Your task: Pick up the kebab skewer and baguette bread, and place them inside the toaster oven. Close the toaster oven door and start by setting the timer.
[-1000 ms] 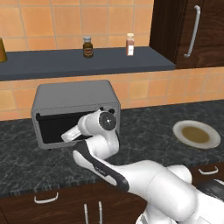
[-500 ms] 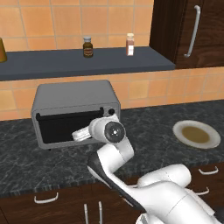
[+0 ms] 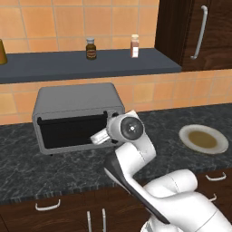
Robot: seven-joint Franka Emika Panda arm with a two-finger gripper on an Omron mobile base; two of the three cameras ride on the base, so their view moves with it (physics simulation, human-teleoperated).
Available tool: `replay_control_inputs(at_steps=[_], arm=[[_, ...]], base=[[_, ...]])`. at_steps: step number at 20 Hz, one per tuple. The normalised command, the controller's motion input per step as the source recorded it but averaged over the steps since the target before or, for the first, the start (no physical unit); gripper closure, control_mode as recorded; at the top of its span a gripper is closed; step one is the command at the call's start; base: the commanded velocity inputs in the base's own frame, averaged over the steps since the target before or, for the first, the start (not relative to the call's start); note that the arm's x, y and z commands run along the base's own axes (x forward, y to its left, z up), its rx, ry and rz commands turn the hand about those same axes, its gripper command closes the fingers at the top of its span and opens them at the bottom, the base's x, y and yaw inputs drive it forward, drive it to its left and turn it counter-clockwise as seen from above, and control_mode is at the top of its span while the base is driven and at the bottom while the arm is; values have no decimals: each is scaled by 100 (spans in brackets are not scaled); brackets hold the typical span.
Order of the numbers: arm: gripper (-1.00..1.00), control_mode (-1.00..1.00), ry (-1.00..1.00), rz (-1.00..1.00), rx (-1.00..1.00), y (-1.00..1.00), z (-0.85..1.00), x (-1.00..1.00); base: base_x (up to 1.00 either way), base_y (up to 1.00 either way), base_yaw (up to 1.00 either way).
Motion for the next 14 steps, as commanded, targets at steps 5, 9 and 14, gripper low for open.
replay_control_inputs(at_steps=[5,9,14], arm=[[-100,-100,2,42,-55,-35,1,-20],[-100,-100,3,54,-75,-19,-6,-20],[-100,-100,7,16,-99,28,-26,-5]], base=[[0,0,0],[0,0,0],[0,0,0]])
